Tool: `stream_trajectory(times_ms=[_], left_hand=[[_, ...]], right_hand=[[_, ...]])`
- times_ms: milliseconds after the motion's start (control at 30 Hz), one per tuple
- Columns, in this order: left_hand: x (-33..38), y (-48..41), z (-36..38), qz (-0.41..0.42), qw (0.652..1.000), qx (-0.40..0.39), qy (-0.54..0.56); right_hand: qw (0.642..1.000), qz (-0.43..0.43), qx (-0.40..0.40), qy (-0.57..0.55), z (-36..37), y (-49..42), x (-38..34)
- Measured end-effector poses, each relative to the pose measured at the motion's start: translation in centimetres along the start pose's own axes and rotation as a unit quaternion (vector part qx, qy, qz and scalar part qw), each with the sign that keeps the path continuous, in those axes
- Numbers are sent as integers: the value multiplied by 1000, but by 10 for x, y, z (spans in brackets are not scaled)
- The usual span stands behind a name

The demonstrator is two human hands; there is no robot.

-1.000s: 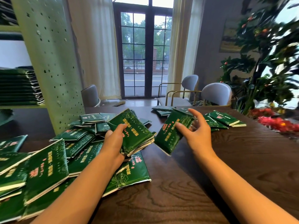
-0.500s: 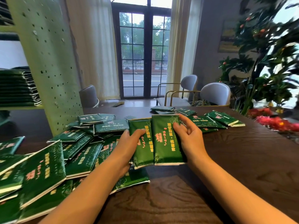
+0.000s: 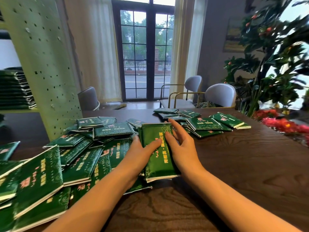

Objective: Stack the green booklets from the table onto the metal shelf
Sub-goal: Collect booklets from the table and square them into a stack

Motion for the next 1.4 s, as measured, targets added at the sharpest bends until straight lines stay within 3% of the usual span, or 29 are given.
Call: stream_trajectory(times_ms=[100, 167, 233, 367, 433, 533, 833, 1000, 1233, 1400], left_hand=[[3, 0, -1, 0, 1000, 20, 11], [6, -2, -3, 6, 999, 41, 17], [8, -4, -6, 7, 998, 62, 26], [8, -6, -12, 2, 994, 95, 57], [9, -7, -15, 5, 992, 104, 70], [10, -9, -19, 11, 990, 113, 80], [11, -10, -23, -21, 985, 99, 141], [11, -10, -24, -63, 981, 87, 159], [5, -12, -28, -78, 982, 81, 150], [6, -13, -26, -79, 982, 98, 142]], right_hand=[[1000, 14, 8, 22, -5, -12, 2], [988, -7, 42, 150, -17, -33, 7], [944, -19, 67, 323, -35, -58, 14], [817, 19, 84, 571, -76, -94, 29], [774, 37, 94, 625, -93, -107, 33], [743, 65, 94, 659, -106, -122, 36], [725, 55, 82, 682, -107, -168, 32], [702, 93, -5, 707, -104, -193, 33], [723, 169, -111, 661, -94, -207, 49], [738, 174, -110, 642, -92, -212, 50]])
Point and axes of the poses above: each hand's wrist, its own y-axis away from the middle knuckle, its own z-axis out of the palm, x = y × z, the point moved 2 cm from there along -y, towards the middle knuckle, and after that the axes turned 9 degrees about z, right-handed, at the moved point
